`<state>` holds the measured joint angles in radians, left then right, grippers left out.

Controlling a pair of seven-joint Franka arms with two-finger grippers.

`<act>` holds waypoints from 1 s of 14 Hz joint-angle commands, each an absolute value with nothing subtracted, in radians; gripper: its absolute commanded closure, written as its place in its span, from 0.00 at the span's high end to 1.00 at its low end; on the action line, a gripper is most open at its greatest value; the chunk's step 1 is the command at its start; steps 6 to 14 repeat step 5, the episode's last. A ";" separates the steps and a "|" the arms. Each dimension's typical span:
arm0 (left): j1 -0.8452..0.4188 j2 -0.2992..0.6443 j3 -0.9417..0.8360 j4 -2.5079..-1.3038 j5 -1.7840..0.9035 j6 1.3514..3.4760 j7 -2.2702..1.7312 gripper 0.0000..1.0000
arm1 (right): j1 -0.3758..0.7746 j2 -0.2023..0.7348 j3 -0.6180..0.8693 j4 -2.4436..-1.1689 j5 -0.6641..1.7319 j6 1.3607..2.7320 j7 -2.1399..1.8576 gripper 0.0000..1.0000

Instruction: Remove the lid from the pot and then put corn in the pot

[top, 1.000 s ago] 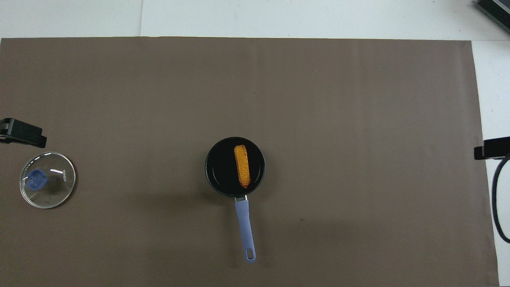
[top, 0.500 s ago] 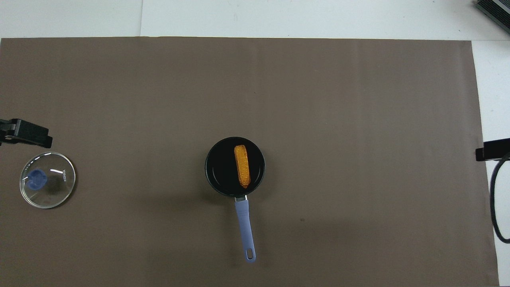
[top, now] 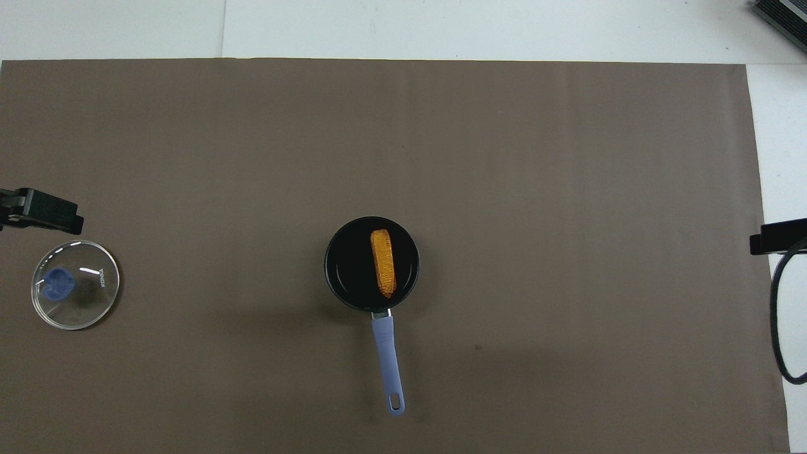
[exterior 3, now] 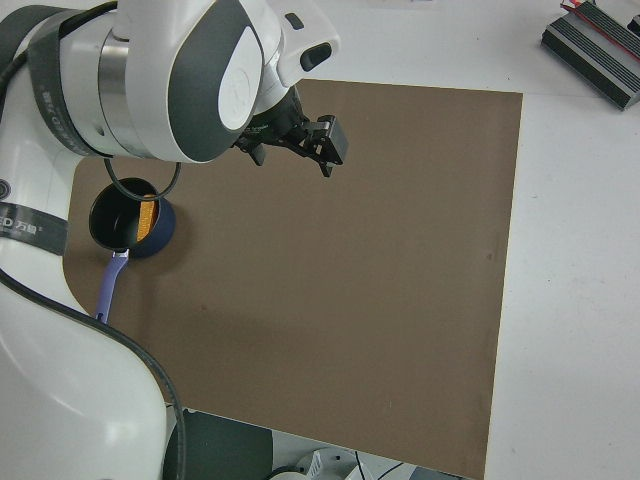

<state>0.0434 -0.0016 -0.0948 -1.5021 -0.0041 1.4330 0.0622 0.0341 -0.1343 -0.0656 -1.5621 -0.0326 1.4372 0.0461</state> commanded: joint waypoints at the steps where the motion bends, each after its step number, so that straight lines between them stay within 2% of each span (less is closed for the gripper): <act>1: 0.035 0.000 -0.113 -1.485 0.006 1.391 0.061 1.00 | 0.032 -0.152 -0.061 -1.588 -0.051 1.463 -0.020 1.00; 14: 0.037 -0.006 -0.117 -1.485 0.000 1.390 0.060 1.00 | 0.032 -0.152 -0.061 -1.589 -0.049 1.463 -0.031 1.00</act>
